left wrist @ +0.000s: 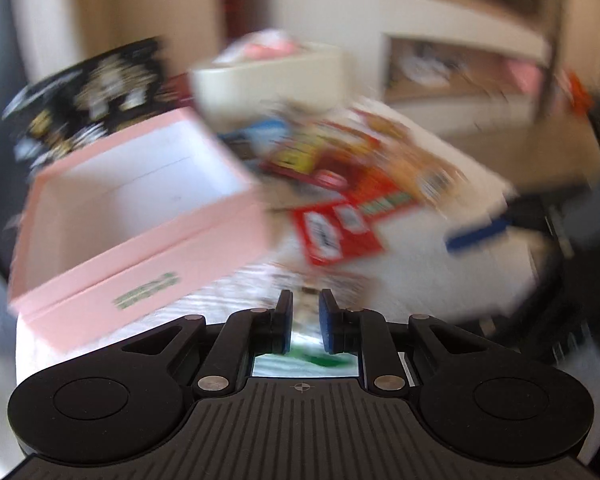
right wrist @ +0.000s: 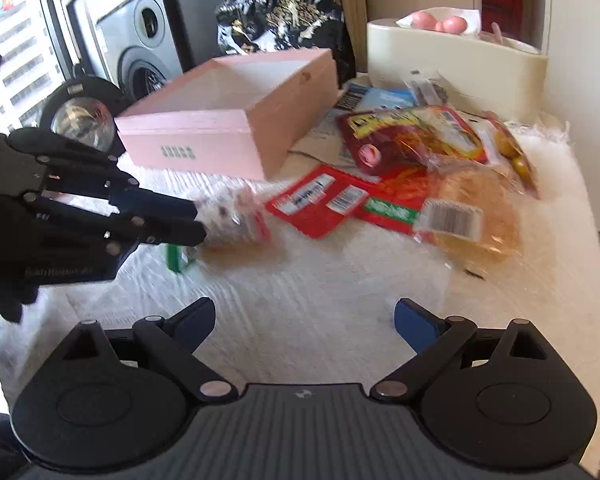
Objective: Organize snacks
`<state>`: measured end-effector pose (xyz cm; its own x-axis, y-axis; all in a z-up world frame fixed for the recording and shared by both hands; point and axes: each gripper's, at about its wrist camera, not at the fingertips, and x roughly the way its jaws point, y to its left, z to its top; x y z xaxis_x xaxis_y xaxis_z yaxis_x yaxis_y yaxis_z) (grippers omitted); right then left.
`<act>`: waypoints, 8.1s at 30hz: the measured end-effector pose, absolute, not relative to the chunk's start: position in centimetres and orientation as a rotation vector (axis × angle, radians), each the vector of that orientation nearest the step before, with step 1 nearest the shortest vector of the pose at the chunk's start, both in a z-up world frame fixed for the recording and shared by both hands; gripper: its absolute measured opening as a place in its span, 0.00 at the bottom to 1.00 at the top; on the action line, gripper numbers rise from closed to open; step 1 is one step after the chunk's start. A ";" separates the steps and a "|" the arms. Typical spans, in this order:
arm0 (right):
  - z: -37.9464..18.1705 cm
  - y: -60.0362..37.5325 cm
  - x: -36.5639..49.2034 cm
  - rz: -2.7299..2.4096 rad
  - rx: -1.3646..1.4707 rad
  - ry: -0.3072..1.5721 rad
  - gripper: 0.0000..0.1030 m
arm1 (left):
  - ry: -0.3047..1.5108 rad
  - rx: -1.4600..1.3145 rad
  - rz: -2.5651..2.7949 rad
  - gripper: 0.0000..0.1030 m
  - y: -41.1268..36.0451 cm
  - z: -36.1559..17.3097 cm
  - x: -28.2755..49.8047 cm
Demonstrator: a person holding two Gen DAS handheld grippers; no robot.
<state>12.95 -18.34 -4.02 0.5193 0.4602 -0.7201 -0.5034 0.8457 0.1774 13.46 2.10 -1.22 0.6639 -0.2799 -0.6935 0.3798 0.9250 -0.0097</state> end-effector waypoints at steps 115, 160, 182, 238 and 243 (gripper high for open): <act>-3.5 -14.1 14.2 0.361 -0.101 0.905 0.77 | 0.788 -0.122 -0.128 0.64 7.6 -4.8 9.2; -1.2 -19.0 19.3 0.391 -0.164 0.658 0.72 | 0.526 -0.217 -0.289 0.61 9.9 2.5 20.1; -4.1 -27.4 32.1 0.218 0.218 0.889 0.55 | 0.778 -0.262 -0.304 0.61 7.2 -4.7 15.3; -0.8 -17.1 7.1 0.589 -0.238 0.650 0.68 | 0.745 -0.198 -0.330 0.60 2.4 -0.9 9.5; -3.2 -19.5 9.9 0.388 -0.175 0.741 0.68 | 0.696 0.131 -0.327 0.60 -2.9 -2.4 8.5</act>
<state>9.88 -19.48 -3.19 0.6710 0.2811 -0.6862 -0.4033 0.9148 -0.0196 8.53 -2.86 -2.41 0.7189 -0.2512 -0.6481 0.3377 0.9412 0.0098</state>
